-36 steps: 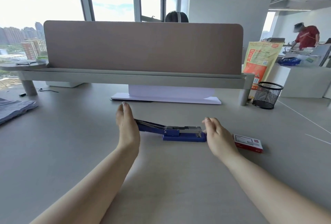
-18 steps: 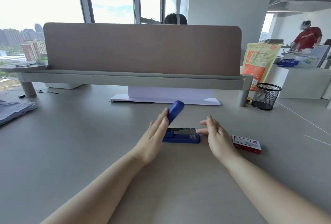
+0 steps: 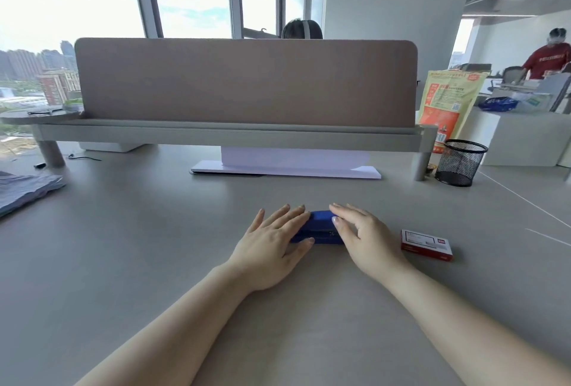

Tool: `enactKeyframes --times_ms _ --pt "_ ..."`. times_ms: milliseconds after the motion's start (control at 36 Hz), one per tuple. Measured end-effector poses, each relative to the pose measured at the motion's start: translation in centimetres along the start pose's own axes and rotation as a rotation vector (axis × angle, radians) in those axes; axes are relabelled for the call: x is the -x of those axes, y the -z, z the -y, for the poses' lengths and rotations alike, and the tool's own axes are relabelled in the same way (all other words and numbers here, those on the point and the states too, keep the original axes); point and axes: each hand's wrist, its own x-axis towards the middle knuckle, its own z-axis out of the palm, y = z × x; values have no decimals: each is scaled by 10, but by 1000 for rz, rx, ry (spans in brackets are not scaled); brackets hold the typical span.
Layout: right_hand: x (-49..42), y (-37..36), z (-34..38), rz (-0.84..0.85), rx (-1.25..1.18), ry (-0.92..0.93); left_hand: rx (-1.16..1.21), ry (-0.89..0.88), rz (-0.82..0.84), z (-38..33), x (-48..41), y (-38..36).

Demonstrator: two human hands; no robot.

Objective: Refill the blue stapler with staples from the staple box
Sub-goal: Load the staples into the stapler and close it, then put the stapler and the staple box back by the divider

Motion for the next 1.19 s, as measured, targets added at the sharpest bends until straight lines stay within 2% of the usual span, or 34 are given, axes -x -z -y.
enactKeyframes --times_ms 250,444,583,722,833,1000,1194 --pt "7 0 3 43 -32 -10 47 4 -49 3 6 -3" --pt "9 1 6 71 -36 -40 109 127 -127 13 6 -2" --pt "9 0 6 48 -2 -20 142 150 -146 21 7 2" --pt "2 -2 2 123 27 -67 141 162 -139 27 -6 3" --pt "-10 -8 2 119 85 -67 157 176 -142 34 -17 3" --pt "-32 -6 -5 109 163 -106 213 267 -241 52 -42 -4" --pt "-32 0 -21 68 131 -143 202 341 -275 62 -69 -13"
